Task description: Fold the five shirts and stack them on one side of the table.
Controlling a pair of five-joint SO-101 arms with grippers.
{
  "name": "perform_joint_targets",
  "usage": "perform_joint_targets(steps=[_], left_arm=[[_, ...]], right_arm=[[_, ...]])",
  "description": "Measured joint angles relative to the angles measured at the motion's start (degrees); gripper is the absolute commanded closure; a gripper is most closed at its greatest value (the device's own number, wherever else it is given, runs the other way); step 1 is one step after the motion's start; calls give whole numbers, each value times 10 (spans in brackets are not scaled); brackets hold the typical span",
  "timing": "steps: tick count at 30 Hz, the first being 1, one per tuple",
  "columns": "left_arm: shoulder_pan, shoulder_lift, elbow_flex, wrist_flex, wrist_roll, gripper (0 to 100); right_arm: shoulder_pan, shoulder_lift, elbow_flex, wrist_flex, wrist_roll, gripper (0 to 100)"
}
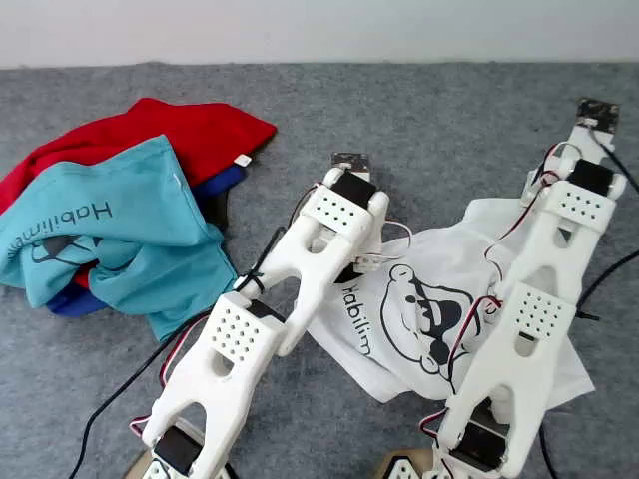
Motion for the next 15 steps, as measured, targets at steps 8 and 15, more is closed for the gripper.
perform_joint_targets(steps=[8, 15], left_arm=[[-23, -14, -98, 3, -28, 867], [-117, -26, -121, 3, -161, 831]], right_arm=[[0, 0, 0, 0, 0, 991], [0, 0, 0, 0, 0, 991]])
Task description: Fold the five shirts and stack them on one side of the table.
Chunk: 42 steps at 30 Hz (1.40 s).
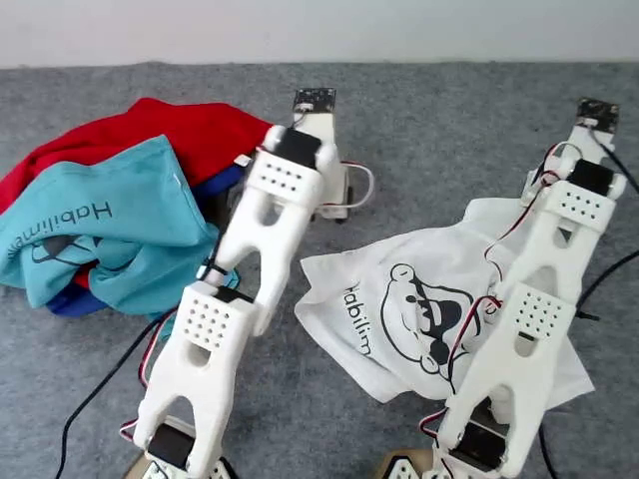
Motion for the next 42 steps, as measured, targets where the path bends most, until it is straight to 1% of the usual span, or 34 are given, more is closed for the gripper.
perform_joint_targets(steps=[6, 8, 12, 17, 21, 24, 29, 34, 38, 42], left_arm=[[-7, 0, 0, 0, -186, 829], [-7, 0, 0, 0, -244, 814], [-11, 0, 4, 0, -316, 788], [-13, 0, 88, 0, -445, 788], [-16, -11, 149, 0, -519, 788], [-23, -55, 182, 0, -542, 787], [-29, -89, 220, 0, -547, 789], [-27, -87, 215, 1, -547, 790], [-25, -83, 186, 1, -526, 789], [-11, -69, 180, 1, -520, 790]], right_arm=[[0, 0, 0, 0, 0, 991], [0, 0, 0, 0, 0, 991], [0, 0, 0, 0, 0, 991], [0, 0, 0, 0, 0, 991], [0, 0, 0, 0, 0, 991], [0, 0, 0, 0, 0, 991], [0, 0, 0, 0, 0, 991], [0, 0, 0, 0, 0, 991], [0, 0, 0, 0, 0, 991], [0, 0, 0, 0, 0, 991]])
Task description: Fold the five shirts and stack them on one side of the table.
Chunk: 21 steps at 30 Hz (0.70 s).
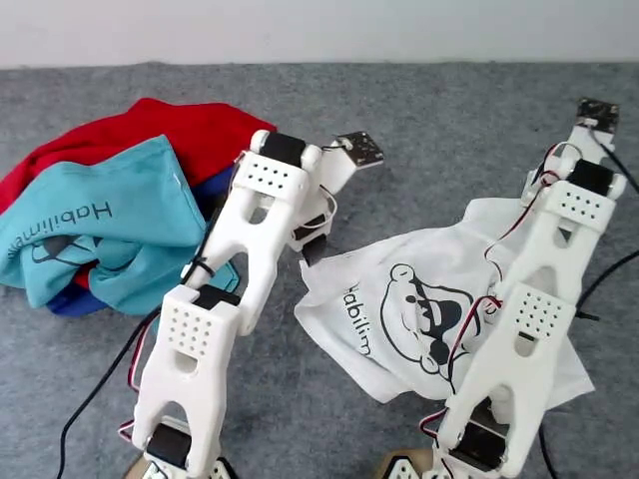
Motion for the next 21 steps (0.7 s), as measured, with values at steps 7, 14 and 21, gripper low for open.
perform_joint_targets(steps=[7, 14, 21], left_arm=[[8, 92, -34, 3, 1, 791], [4, 111, -72, 6, 3, 936], [9, 112, -81, 6, 29, 987]], right_arm=[[0, 0, 0, 0, 0, 991], [0, 0, 0, 0, 0, 991], [0, 0, 0, 0, 0, 991]])
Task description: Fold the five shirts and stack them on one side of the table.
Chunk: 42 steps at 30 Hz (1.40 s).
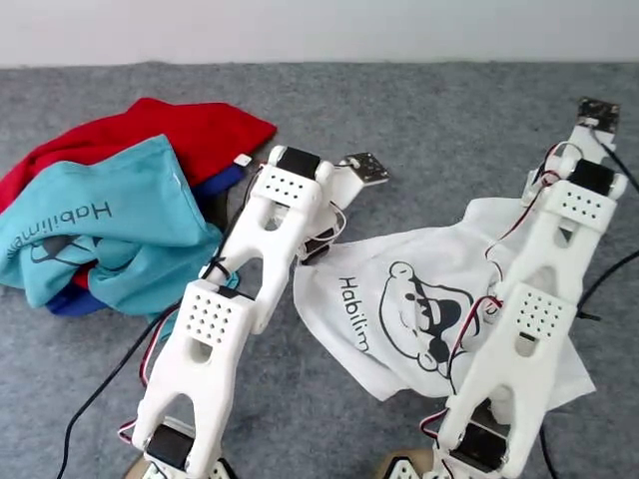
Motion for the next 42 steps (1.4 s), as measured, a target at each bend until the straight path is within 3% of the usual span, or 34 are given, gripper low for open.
perform_joint_targets(steps=[11, 16, 24, 29, 34, 42], left_arm=[[-2, -69, -109, 0, 117, 988], [-6, -128, -207, 0, 229, 988], [-10, -251, -302, 0, 247, 988], [-10, -392, -272, 0, 236, 988], [33, -593, -158, 0, 227, 988], [62, -812, -14, 0, 227, 988]], right_arm=[[-19, -61, -7, 48, 0, 991], [-48, -201, -7, 81, 6, 991], [-16, -510, -8, 55, 9, 991], [47, -710, -11, 1, 9, 991], [139, -894, 27, -94, 9, 991], [185, -1108, 297, -238, 10, 991]])
